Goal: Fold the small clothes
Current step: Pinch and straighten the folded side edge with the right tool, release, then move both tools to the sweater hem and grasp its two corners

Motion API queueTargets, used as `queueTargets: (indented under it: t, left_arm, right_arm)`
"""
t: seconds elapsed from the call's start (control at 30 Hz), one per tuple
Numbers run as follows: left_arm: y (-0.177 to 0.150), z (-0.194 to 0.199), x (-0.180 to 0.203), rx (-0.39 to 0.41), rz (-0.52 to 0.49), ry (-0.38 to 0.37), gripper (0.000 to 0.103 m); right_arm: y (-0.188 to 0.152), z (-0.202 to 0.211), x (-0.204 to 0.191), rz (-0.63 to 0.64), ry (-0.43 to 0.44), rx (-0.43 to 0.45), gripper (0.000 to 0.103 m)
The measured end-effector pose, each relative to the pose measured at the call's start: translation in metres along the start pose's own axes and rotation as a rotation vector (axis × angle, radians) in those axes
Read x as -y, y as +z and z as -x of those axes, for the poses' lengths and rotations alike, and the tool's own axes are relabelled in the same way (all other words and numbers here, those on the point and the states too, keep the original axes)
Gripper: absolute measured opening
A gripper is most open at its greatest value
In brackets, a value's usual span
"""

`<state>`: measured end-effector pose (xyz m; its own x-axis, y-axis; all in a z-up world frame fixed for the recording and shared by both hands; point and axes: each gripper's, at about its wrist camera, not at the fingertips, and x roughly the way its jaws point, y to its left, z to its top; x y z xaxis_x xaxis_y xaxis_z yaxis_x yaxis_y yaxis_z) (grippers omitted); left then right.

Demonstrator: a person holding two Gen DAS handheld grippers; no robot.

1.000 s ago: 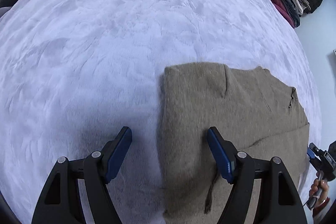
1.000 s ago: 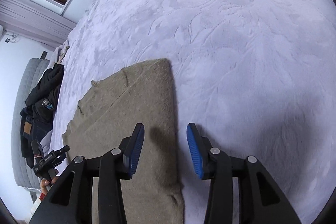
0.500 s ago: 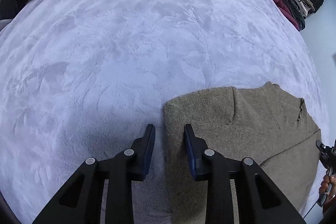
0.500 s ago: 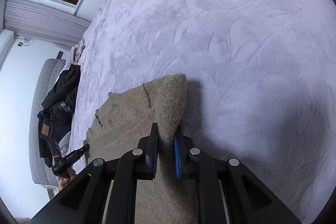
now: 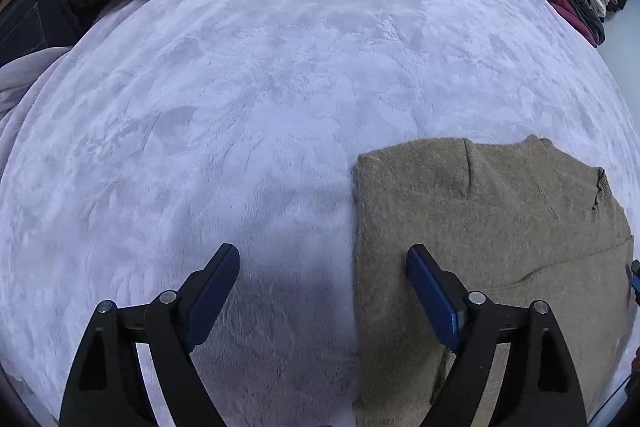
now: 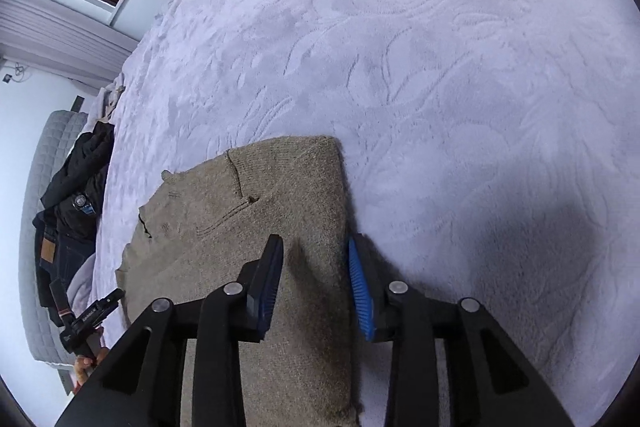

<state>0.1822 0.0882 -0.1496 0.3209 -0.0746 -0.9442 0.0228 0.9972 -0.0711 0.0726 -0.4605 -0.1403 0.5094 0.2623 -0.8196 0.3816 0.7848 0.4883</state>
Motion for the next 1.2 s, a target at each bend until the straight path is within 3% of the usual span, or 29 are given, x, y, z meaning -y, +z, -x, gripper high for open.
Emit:
queueTargets:
  t: [0.2, 0.27, 0.43, 0.57, 0.63, 0.7, 0.87, 1.2]
  left_arm:
    - [-0.027, 0.025, 0.022, 0.018, -0.046, -0.042, 0.086]
    - [-0.038, 0.027, 0.035, 0.000, -0.067, -0.045, 0.086]
    - [-0.073, 0.025, 0.063, -0.059, -0.108, -0.051, 0.086]
    - [-0.106, 0.015, 0.082, -0.103, -0.135, -0.039, 0.086]
    - [-0.114, 0.011, 0.084, -0.097, -0.126, -0.032, 0.090]
    - [-0.118, 0.007, 0.083, -0.089, -0.110, -0.016, 0.103]
    - [-0.117, -0.007, 0.075, -0.147, -0.053, -0.070, 0.103]
    - [-0.111, 0.001, 0.078, -0.191, -0.078, -0.068, 0.103]
  right_arm:
    - [-0.019, 0.032, -0.032, 0.068, -0.083, 0.094, 0.042]
    - [-0.030, 0.036, -0.049, 0.122, -0.073, 0.097, 0.042]
    - [-0.070, 0.012, -0.087, 0.245, -0.065, -0.010, 0.042]
    - [-0.102, -0.018, -0.094, 0.272, -0.085, -0.116, 0.042]
    - [-0.113, -0.018, -0.094, 0.278, -0.096, -0.109, 0.043]
    - [-0.116, -0.016, -0.094, 0.293, -0.099, -0.097, 0.044]
    - [-0.116, -0.011, -0.094, 0.297, -0.107, -0.100, 0.044]
    - [-0.141, 0.009, -0.103, 0.287, -0.110, -0.146, 0.051]
